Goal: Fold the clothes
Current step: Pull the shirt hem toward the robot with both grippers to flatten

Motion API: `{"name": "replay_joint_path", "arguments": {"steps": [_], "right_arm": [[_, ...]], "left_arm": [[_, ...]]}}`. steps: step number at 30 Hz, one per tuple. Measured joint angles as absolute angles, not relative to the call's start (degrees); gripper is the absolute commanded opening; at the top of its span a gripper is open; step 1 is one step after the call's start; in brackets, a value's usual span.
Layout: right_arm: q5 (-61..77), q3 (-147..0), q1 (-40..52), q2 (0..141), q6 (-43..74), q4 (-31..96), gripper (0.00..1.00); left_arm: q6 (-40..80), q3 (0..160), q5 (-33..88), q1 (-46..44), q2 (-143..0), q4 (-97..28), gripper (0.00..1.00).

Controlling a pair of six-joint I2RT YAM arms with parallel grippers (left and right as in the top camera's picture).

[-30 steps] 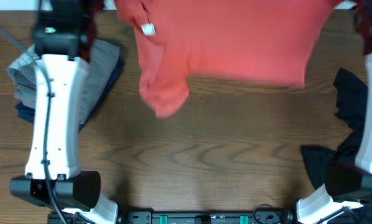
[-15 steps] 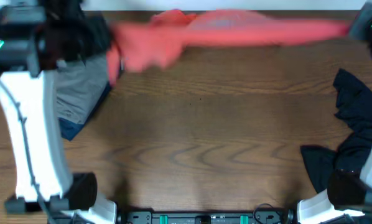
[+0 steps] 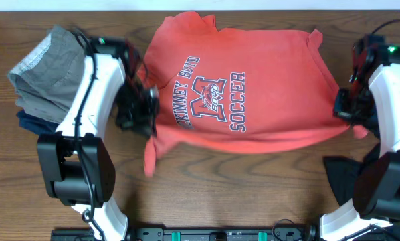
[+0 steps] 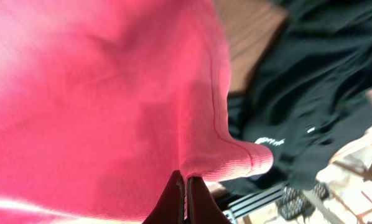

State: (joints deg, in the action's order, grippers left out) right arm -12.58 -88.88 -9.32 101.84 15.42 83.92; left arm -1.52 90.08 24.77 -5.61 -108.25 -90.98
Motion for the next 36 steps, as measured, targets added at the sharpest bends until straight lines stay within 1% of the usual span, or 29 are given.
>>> {"name": "replay_joint_path", "arguments": {"steps": [5, 8, 12, 18, 21, 29, 33, 36], "right_arm": [[-10.0, -78.63, -9.32, 101.84, 16.19, 79.64, 0.01], [-8.16, -72.49, -9.34, 101.45, 16.73, 76.55, 0.01], [-6.81, -66.32, -9.89, 98.91, 18.31, 74.59, 0.01], [-5.96, -63.88, -12.49, 90.8, 19.2, 72.62, 0.01], [-5.43, -63.86, -13.3, 87.02, 18.79, 67.7, 0.01], [-2.09, -63.77, -13.28, 85.86, 15.86, 55.66, 0.01], [-1.78, -63.77, -13.28, 86.26, 15.62, 52.62, 0.01], [-1.65, -63.75, -13.28, 87.81, 15.38, 50.17, 0.01]], "left_arm": [[-1.45, 73.58, 24.88, -5.63, -103.9, -83.07, 0.05], [-0.8, 64.4, 25.02, -5.65, -97.95, -79.9, 0.06], [1.41, 56.62, 25.58, -5.65, -89.62, -77.65, 0.06], [4.25, 54.46, 25.63, -5.65, -79.35, -76.18, 0.06], [5.34, 54.39, 25.8, -5.65, -76.09, -71.77, 0.06], [10.46, 54.37, 26.06, -4.03, -75.33, -57.54, 0.06], [13.63, 54.37, 26.85, -0.93, -75.68, -52.47, 0.06], [15.07, 54.37, 29.69, 2.26, -76.31, -47.94, 0.06]]}}
